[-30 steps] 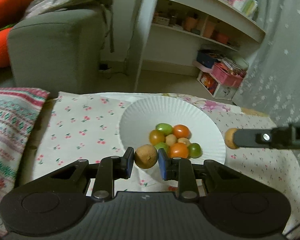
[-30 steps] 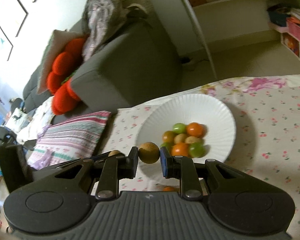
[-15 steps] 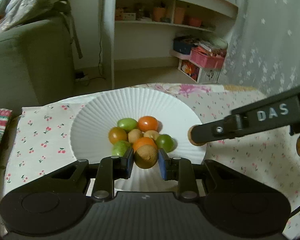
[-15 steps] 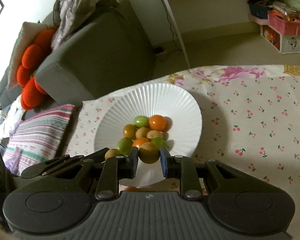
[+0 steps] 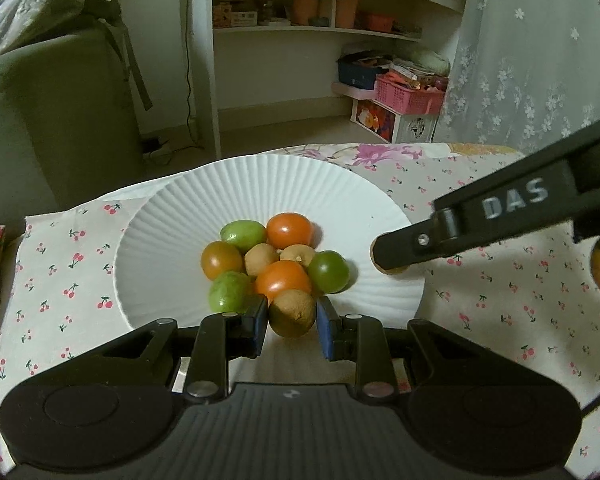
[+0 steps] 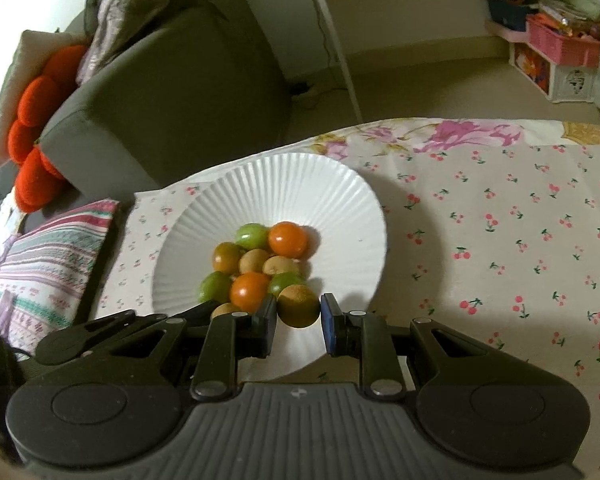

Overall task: Organize fruits
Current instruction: 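Carry both kiwis with both tools and lower them onto the plate, then open both tools to release the kiwis among the fruits on the plate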

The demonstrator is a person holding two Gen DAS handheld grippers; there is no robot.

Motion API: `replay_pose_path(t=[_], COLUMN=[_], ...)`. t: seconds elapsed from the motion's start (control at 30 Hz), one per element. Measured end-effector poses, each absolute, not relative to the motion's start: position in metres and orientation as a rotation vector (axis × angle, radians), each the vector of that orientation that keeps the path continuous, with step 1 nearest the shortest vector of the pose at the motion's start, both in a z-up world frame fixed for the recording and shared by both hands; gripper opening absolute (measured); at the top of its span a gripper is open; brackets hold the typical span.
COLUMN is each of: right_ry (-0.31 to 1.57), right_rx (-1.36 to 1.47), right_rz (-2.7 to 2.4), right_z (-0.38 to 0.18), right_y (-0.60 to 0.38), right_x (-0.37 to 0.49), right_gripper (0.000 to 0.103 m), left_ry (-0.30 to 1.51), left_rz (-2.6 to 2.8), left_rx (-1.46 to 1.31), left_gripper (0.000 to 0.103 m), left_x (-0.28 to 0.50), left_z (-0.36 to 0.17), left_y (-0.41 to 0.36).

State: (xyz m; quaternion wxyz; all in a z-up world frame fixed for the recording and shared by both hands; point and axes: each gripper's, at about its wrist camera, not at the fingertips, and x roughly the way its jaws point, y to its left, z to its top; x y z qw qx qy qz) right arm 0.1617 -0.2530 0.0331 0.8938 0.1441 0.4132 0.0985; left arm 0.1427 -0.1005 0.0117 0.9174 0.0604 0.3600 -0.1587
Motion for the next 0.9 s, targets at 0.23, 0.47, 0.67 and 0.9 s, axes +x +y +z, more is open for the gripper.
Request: replay_pose_path(t=[0.23,0.47,0.67,0.9], right_ry=[0.848,0.869,0.888,0.856], right_rx=[0.24,0.282,0.379,0.407], right_rz=[0.201,0.221,0.295,0.304], right_z=[0.028,0.025,0.029,0.039], right_y=[-0.243,-0.246,-0.251,-0.253], right_x=[0.166,0.167,0.163,0.156], right_gripper=[0.021,0.023,0.025,0.025], left_ry=[0.754,0.745,0.734,0.719], left_rz=[-0.32,-0.32,-0.304,-0.275], left_rx=[0.121,0.129,0.076,0.001], left_gripper=[0.014,0.018,0.023,0.025], left_x=[0.146,0.144,0.142,0.141], left_z=[0.009,0.014,0.026,0.039], left_y=[-0.097,-0.098,-0.084,-0.067])
